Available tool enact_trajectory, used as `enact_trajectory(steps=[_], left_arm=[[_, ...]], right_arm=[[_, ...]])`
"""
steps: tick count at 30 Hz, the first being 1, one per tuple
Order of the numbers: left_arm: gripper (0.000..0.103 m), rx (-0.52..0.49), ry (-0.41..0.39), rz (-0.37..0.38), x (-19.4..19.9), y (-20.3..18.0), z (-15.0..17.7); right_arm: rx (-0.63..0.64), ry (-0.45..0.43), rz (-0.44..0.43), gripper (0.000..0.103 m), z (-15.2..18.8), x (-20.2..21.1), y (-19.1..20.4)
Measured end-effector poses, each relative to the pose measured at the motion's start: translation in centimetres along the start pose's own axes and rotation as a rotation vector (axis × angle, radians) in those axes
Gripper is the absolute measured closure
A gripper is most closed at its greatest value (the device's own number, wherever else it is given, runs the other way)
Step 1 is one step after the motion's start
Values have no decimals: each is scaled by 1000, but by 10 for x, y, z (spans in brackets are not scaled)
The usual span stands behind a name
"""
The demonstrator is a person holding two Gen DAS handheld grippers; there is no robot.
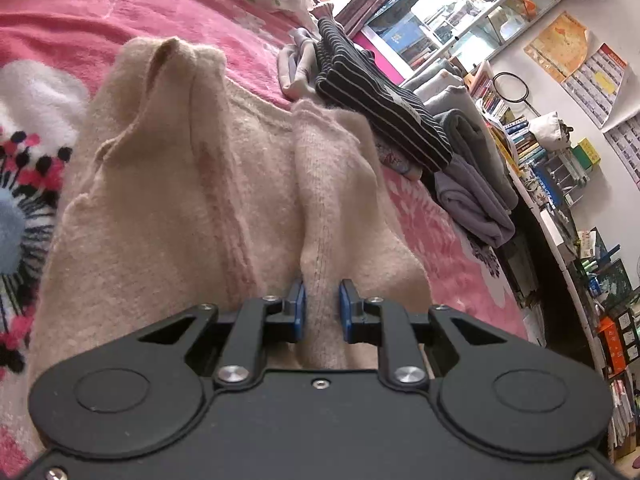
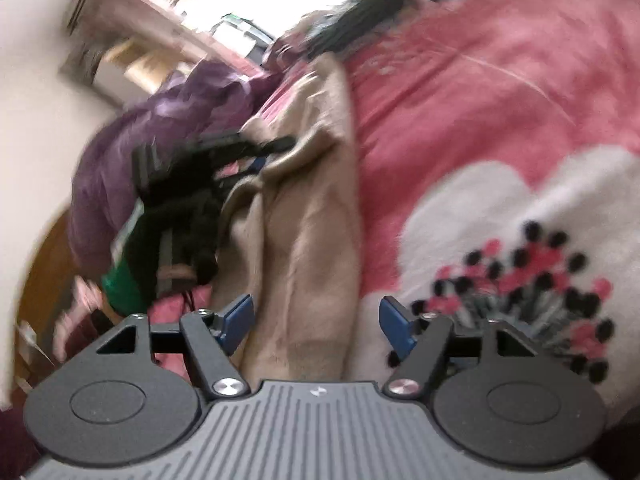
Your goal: Fold clothes
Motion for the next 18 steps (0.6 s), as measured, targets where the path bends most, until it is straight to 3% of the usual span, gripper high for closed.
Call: enact_trajectory(steps=[1,2,5,8,11,13,15,18], left_arm=[[86,6,-1,6,0,1,0],[89,12,-3,13,-1,1,1],[91,30,-7,32,-2,3,2],[91,48,-11,52,-3,5,2],[91,66,-15,71,-4,7,3],[90,78,-18,84,-5,8,4],[90,62,-22,78,-4,5,3],[87,-1,-32,39,-8,1,4]], right_arm=[[23,5,23,48,0,-5,3],[46,9,46,87,1,-9,5],[67,10,90,91,2,-17,6],[-158,-57,3,91,4,8,-35],[-290,-48,-76,90,4,10,-63],[-223,-32,-54,77,2,10,-50],[-127,-7,-36,46,3,8,-33],[-22,22,15,44,5,5,-15]])
Point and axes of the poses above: each gripper's, at about its wrist camera, not at the fingertips, and x roughly against the way its jaws point, y to its left, z to its underside, the point moved 1 cm from there along -x, roughly the way its jaws point, and after that the axes turned 13 degrees about y, right-handed, at the moved point
